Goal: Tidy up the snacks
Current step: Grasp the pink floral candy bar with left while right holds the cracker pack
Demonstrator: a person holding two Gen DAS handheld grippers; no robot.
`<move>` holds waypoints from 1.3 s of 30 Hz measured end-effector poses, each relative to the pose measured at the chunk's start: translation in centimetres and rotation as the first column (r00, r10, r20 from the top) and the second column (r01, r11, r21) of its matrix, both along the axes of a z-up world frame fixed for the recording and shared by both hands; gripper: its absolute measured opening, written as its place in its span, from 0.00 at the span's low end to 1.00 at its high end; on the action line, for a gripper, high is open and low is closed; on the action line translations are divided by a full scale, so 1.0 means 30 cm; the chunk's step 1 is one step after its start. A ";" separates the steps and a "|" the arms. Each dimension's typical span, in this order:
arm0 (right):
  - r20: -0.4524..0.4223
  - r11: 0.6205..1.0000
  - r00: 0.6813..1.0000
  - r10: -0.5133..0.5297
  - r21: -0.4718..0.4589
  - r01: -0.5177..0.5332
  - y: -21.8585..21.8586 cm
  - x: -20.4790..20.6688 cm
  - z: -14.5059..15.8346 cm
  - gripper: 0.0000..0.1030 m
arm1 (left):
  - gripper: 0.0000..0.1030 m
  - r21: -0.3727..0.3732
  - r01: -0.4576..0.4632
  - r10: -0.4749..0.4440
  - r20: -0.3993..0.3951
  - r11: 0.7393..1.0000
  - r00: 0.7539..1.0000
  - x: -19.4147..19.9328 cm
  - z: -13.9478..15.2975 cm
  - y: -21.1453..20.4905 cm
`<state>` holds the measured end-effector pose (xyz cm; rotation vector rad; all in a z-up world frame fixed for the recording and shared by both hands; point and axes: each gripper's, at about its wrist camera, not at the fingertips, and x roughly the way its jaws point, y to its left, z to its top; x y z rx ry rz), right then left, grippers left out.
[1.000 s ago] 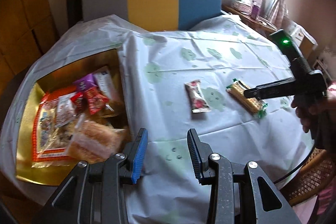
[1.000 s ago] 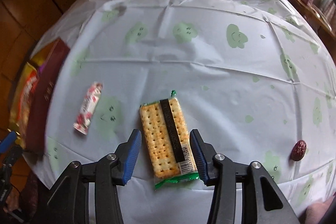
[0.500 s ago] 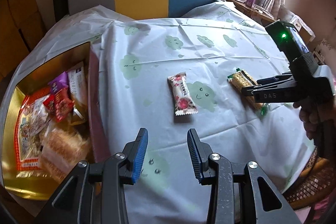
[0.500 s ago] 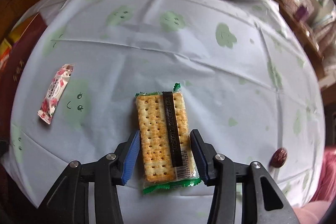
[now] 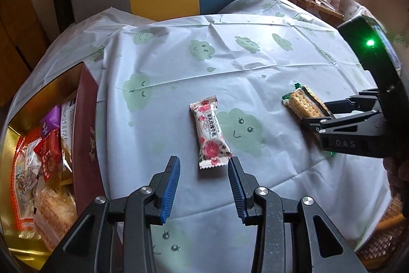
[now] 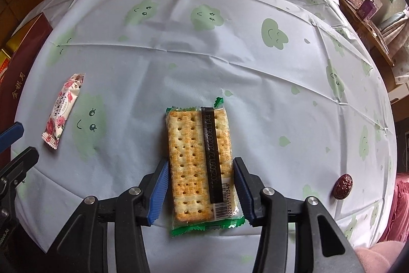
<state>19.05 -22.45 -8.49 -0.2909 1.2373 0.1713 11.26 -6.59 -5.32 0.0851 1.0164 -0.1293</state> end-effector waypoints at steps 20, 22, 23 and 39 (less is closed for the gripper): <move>-0.026 0.999 0.999 -0.030 0.025 0.030 -0.013 0.030 -0.019 0.49 | 0.31 -0.208 -0.089 0.069 -0.104 0.974 0.992 0.114 -0.033 0.111; -0.026 0.999 0.999 -0.029 0.024 0.030 -0.014 0.031 -0.019 0.49 | 0.31 -0.206 -0.068 0.049 -0.095 0.976 0.994 0.118 -0.026 0.090; -0.026 0.999 0.999 -0.029 0.024 0.030 -0.015 0.031 -0.018 0.49 | 0.31 -0.200 -0.061 0.043 -0.093 0.978 0.995 0.122 -0.025 0.079; -0.022 1.000 1.000 -0.014 0.012 0.014 0.006 0.014 -0.032 0.49 | 0.18 0.003 0.057 -0.057 0.018 0.998 0.998 0.039 -0.072 -0.025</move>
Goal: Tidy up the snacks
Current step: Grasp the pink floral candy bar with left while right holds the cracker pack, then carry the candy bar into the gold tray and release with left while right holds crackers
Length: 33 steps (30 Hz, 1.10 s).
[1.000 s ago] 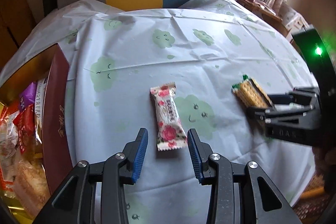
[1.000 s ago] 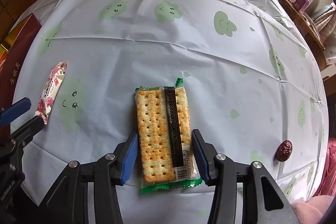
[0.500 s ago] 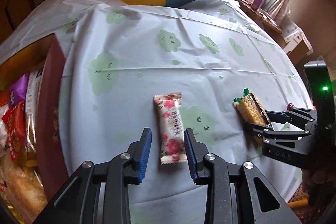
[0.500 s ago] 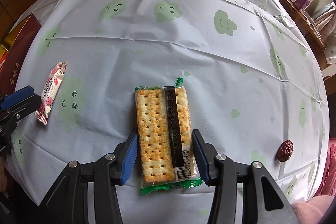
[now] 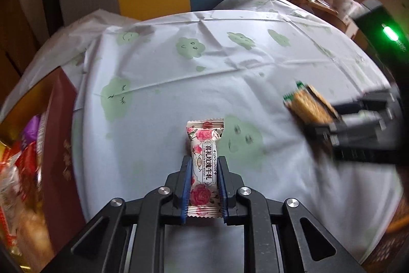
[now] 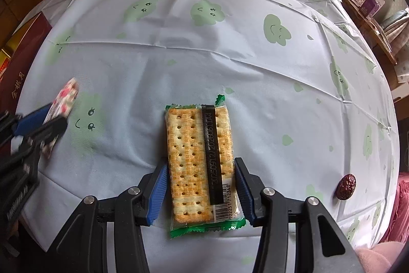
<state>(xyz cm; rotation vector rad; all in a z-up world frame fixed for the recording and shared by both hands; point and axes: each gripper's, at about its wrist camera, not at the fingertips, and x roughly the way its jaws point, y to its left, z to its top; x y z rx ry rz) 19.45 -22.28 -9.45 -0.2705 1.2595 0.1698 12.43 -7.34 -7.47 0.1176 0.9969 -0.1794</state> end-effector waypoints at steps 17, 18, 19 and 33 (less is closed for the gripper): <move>0.037 1.000 0.999 0.008 -0.019 -0.007 -0.002 -0.031 -0.018 0.48 | 0.20 0.050 0.001 -0.007 0.123 0.999 0.992 -0.175 -0.034 0.034; 0.041 1.000 0.999 0.010 -0.025 -0.009 0.001 -0.034 -0.019 0.48 | 0.20 0.045 -0.002 -0.003 0.127 0.999 0.992 -0.177 -0.034 0.035; 0.044 1.000 0.999 0.011 -0.028 -0.010 0.004 -0.039 -0.020 0.48 | 0.19 0.034 -0.008 0.004 0.129 0.999 0.992 -0.179 -0.033 0.039; 0.077 0.997 0.996 0.049 -0.068 -0.044 0.035 -0.074 -0.006 0.47 | 0.18 -0.040 -0.026 0.030 0.085 0.999 0.996 -0.255 -0.001 0.070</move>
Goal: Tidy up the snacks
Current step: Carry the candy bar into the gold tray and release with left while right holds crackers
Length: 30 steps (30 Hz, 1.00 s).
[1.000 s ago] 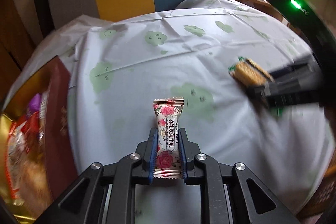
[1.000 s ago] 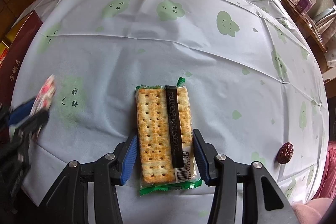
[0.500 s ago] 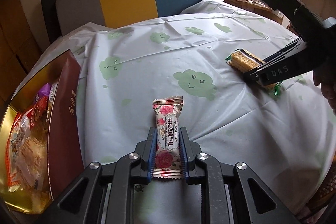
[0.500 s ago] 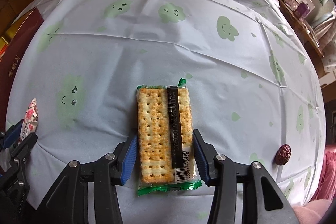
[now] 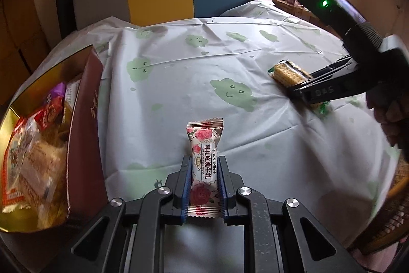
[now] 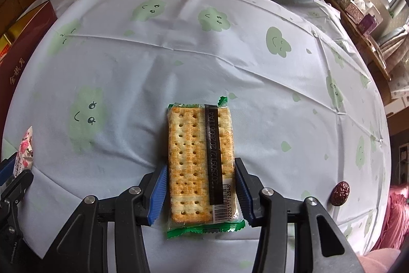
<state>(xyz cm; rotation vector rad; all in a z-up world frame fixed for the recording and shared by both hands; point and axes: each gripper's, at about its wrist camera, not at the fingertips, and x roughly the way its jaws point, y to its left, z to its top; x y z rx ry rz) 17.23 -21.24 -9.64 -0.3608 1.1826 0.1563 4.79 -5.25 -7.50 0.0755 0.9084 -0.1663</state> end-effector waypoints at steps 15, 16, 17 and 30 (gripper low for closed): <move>0.030 0.999 0.999 0.024 -0.037 -0.023 0.059 -0.066 0.007 0.47 | 0.18 -0.151 -0.154 0.167 0.079 0.977 0.983 -0.064 0.228 0.235; 0.030 0.999 0.999 0.025 -0.038 -0.023 0.058 -0.067 0.009 0.47 | 0.18 -0.158 -0.186 0.201 0.084 0.970 0.976 -0.067 0.241 0.276; 0.031 0.999 0.999 0.025 -0.039 -0.024 0.058 -0.068 0.010 0.47 | 0.18 -0.163 -0.212 0.228 0.085 0.964 0.970 -0.068 0.251 0.313; 0.038 0.998 0.999 0.031 -0.055 -0.029 0.067 -0.069 0.010 0.47 | 0.18 -0.199 -0.568 0.576 -0.016 0.799 0.817 -0.132 0.189 0.776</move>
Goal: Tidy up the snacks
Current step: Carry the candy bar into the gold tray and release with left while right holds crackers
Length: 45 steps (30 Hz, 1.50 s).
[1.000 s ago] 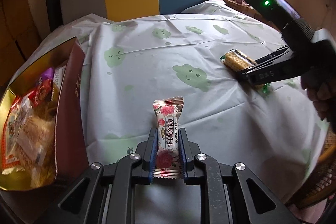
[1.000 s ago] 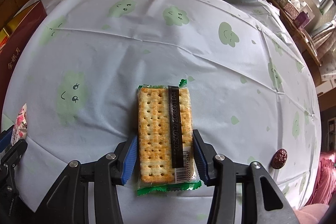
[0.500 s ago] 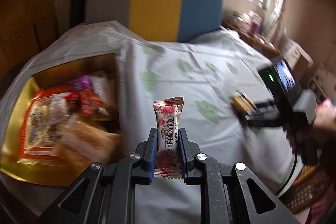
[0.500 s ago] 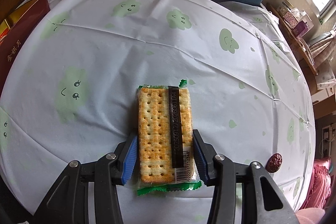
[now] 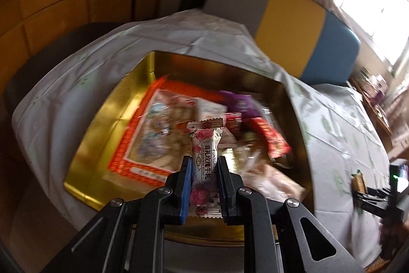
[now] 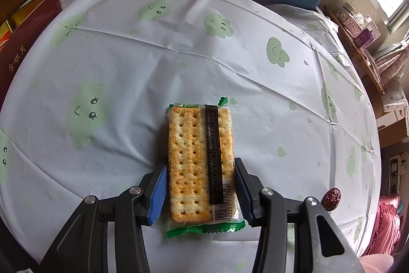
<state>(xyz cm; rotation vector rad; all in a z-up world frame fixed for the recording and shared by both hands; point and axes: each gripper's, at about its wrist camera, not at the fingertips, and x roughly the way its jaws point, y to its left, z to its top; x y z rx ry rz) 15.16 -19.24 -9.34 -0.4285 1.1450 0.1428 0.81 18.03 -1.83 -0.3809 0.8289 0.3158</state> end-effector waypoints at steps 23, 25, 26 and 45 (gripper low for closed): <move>0.000 1.000 1.000 -0.007 0.000 0.007 0.002 -0.001 0.001 0.47 | 0.24 0.043 0.016 -0.013 -0.084 0.999 0.996 0.028 -0.082 -0.069; 0.000 1.000 1.000 -0.008 0.000 0.008 0.002 -0.002 0.001 0.47 | 0.24 0.056 0.020 -0.015 -0.077 0.998 0.997 0.030 -0.070 -0.071; 0.001 1.000 1.000 -0.008 0.000 0.008 0.002 -0.002 0.001 0.47 | 0.24 0.064 0.023 -0.019 -0.072 0.998 0.997 0.026 -0.062 -0.076; -0.024 0.998 0.998 -0.060 0.021 0.060 0.003 0.003 0.026 0.47 | 0.24 0.100 0.053 -0.051 -0.021 0.994 0.998 -0.029 0.006 -0.107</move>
